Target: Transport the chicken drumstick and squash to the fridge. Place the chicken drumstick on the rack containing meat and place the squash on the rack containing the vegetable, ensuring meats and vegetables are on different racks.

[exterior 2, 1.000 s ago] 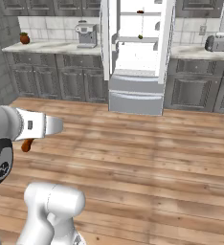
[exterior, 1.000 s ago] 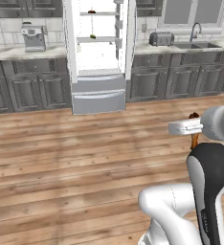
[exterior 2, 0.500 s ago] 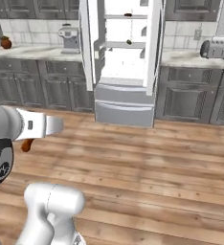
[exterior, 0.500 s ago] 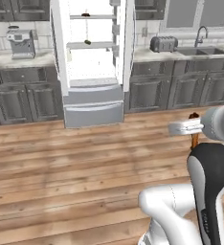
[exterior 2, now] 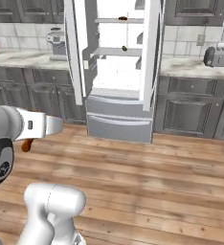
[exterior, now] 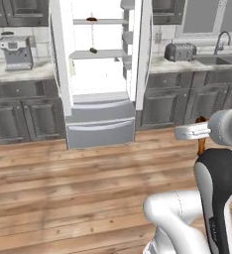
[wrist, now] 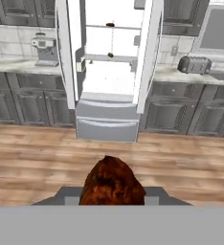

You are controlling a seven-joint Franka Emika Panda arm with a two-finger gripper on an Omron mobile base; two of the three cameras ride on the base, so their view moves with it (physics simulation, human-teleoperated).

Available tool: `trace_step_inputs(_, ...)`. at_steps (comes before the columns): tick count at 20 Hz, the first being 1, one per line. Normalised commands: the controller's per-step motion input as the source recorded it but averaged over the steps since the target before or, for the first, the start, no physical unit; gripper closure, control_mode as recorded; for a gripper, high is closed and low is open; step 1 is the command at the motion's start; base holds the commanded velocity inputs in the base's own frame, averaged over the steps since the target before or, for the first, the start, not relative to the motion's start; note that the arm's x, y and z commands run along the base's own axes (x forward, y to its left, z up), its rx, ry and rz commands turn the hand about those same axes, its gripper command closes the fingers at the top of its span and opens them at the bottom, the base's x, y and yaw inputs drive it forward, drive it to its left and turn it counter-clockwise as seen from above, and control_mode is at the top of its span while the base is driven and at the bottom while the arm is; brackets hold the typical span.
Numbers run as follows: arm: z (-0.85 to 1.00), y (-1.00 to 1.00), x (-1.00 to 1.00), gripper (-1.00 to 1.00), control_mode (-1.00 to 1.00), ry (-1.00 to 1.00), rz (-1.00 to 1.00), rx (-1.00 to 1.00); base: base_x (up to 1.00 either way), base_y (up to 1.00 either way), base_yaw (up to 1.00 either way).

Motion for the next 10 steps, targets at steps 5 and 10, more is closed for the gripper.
trace_step_inputs(5, 0.00, 0.00, 0.00, 1.00, 1.00, 0.00, 0.00, 0.00, 1.00, 0.00, 0.00)
trace_step_inputs(10, 0.00, 0.00, 0.00, 1.00, 1.00, 0.00, 0.00, 0.00, 1.00, 0.00, 0.00)
